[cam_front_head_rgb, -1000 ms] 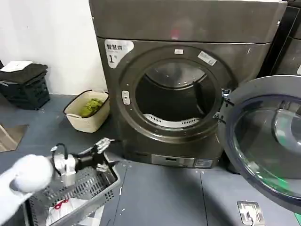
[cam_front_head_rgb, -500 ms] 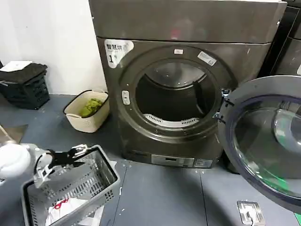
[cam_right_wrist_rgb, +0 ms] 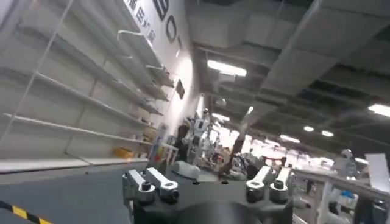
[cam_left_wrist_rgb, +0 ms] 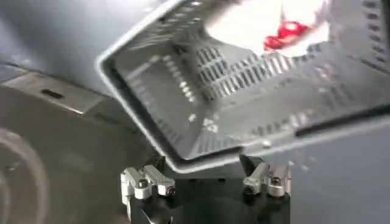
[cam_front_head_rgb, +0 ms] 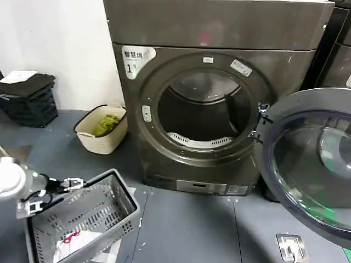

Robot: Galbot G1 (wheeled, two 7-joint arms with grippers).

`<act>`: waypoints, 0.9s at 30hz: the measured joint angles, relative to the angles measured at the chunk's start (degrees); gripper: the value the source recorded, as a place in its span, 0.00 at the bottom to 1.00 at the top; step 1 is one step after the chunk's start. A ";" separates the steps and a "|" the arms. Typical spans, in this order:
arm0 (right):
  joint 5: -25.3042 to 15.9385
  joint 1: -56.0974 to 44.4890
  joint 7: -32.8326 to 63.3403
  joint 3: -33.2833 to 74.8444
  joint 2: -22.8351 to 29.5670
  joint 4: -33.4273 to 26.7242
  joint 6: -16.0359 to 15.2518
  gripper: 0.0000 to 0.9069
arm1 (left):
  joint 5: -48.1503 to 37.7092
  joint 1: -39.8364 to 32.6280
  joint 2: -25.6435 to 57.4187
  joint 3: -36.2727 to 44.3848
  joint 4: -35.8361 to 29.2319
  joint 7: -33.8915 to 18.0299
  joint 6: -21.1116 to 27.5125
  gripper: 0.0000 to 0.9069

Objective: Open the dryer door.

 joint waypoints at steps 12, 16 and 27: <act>-1.43 0.48 -0.58 -0.76 0.75 0.26 1.02 1.00 | 4.79 -0.20 -0.73 -0.90 0.84 -0.43 2.46 1.00; -1.30 0.54 -0.70 -1.11 0.80 0.38 0.98 1.00 | 4.50 -0.09 -0.73 -0.92 0.85 -0.19 2.98 1.00; -1.31 0.39 -0.96 -1.19 0.70 -0.19 1.52 1.00 | 4.26 -0.04 -0.74 -0.91 1.73 -0.26 1.01 1.00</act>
